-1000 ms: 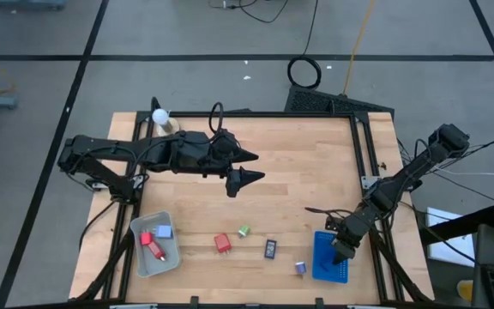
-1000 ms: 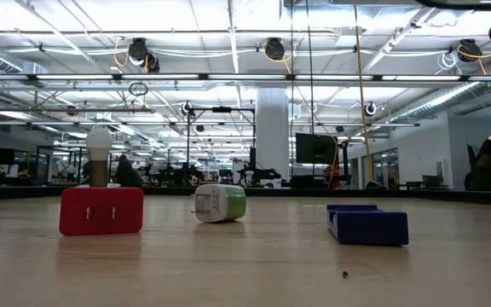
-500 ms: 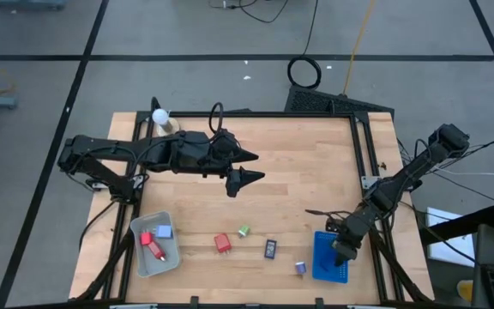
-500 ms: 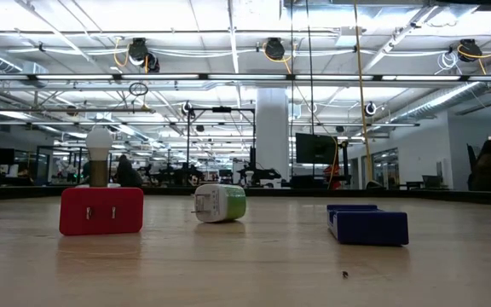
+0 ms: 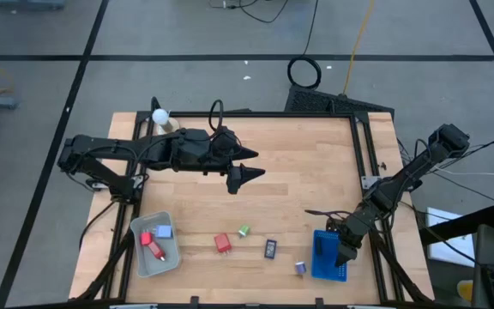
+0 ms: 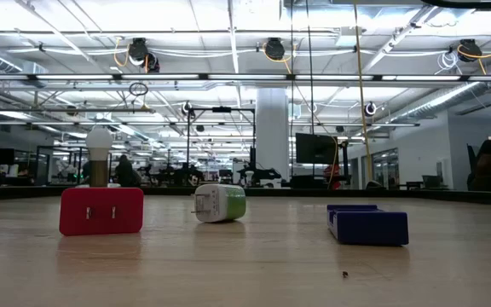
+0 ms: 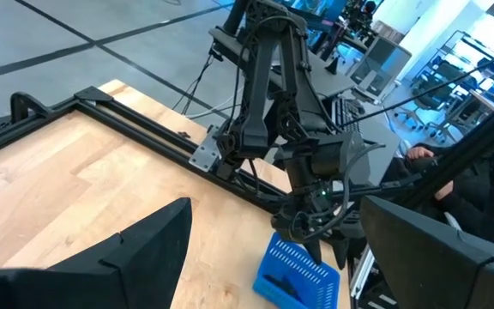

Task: Pick & Place Office items
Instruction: Put the red power adapter into the gray bin

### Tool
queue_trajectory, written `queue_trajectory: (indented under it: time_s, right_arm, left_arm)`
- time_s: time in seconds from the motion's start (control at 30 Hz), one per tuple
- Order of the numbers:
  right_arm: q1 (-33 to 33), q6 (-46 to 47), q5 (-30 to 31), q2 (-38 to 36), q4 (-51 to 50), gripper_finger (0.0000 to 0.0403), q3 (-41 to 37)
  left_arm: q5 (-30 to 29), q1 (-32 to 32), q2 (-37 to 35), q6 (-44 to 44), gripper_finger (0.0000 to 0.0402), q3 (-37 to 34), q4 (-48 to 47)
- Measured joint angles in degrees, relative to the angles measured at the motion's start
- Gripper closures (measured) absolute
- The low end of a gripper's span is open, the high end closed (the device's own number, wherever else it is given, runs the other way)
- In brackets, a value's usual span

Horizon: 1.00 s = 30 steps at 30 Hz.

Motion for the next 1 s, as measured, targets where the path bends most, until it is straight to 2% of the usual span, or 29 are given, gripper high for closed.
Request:
queue_trajectory:
  time_s: [0.13, 0.23, 0.47, 0.63, 0.83, 1.0]
  right_arm:
    - [0.0, 0.7, 0.1, 0.0, 0.7, 0.0193, 0.0]
    - [0.0, 2.1, 0.5, 0.0, 4.9, 0.0193, 0.0]
    - [-0.2, 1.9, 12.7, -0.2, 26.5, 0.0193, 0.0]
    - [-0.5, -1.6, 18.0, -0.3, 35.9, 0.0193, 0.0]
    - [-3.1, -8.9, 19.6, -0.5, 36.8, 0.0193, 2.5]
    - [-8.0, -16.1, 19.6, -0.5, 37.9, 0.0193, 4.7]
  left_arm:
    - [0.0, -0.1, 0.0, 0.0, 0.0064, 0.0, 0.4]
    - [0.0, -0.1, 0.0, -0.9, 0.0064, 0.0, 0.4]
    - [2.9, 0.0, -1.1, -3.5, 0.0064, 0.0, -0.1]
    - [4.5, 0.1, -4.3, -5.2, 0.0064, 0.0, -3.3]
    - [9.5, -0.3, -9.0, -9.8, 0.0064, 0.0, -8.7]
    - [9.3, -1.6, -12.1, -13.0, 0.0064, 0.1, -14.2]
